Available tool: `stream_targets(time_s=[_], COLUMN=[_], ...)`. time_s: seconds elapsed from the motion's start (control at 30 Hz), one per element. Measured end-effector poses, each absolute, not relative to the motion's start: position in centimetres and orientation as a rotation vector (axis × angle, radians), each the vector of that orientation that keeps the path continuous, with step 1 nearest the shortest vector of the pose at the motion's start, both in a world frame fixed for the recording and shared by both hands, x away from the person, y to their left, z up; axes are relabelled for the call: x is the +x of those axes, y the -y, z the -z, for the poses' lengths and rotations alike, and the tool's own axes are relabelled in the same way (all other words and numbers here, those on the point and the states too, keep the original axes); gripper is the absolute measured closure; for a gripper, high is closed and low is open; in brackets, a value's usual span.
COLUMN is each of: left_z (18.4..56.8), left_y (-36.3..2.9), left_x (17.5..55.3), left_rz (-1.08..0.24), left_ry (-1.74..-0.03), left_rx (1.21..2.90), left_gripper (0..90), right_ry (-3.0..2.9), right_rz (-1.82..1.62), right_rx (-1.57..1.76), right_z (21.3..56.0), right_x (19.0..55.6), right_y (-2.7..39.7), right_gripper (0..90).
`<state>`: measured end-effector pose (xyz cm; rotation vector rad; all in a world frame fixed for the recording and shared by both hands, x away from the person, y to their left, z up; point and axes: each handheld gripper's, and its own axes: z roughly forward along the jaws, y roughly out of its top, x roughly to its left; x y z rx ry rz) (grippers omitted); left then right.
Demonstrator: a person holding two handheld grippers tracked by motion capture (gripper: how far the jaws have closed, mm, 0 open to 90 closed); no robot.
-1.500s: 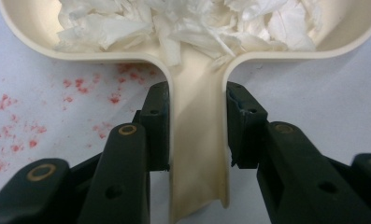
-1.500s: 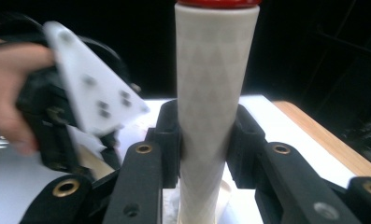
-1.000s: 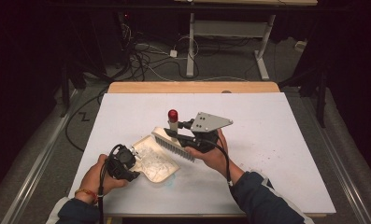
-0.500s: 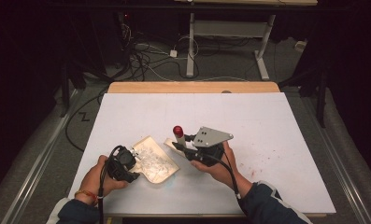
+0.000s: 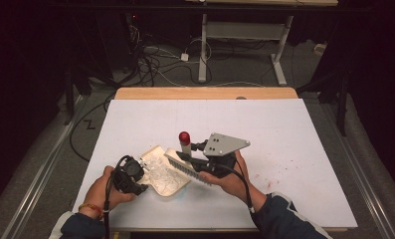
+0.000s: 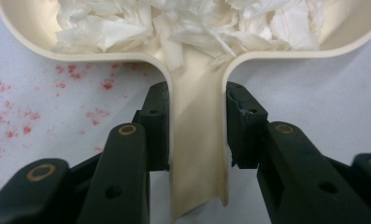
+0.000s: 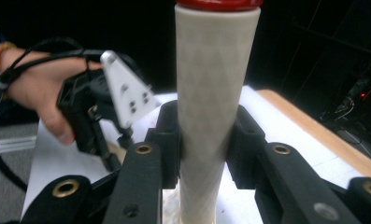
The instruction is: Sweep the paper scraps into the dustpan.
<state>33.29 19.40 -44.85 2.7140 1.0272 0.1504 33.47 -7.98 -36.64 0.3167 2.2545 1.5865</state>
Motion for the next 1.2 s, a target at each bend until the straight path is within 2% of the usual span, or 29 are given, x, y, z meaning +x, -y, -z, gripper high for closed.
stream_targets(time_s=[0.23, 0.6, 0.93, 1.2], left_z=[44.9, 45.1, 45.1, 45.1], left_y=[-19.5, -19.4, -19.4, -19.4], left_x=[33.4, 33.4, 33.5, 33.4], left_rz=[-0.147, -0.153, -0.156, -0.159], left_ry=[-1.029, -1.036, -1.048, -1.053], left_rx=[2.712, 2.702, 2.694, 2.692], left_gripper=[63.2, 63.1, 63.1, 63.0], right_ry=[-2.195, -2.229, -2.354, -2.319], right_rz=[-1.57, -1.42, -1.487, -1.557], right_rx=[0.327, 0.299, 0.206, 0.191], right_z=[36.1, 39.1, 38.9, 37.4], right_x=[35.9, 39.8, 37.1, 35.5], right_y=[8.0, 5.1, 5.2, 6.8], right_gripper=[70.3, 70.3, 70.2, 70.3])
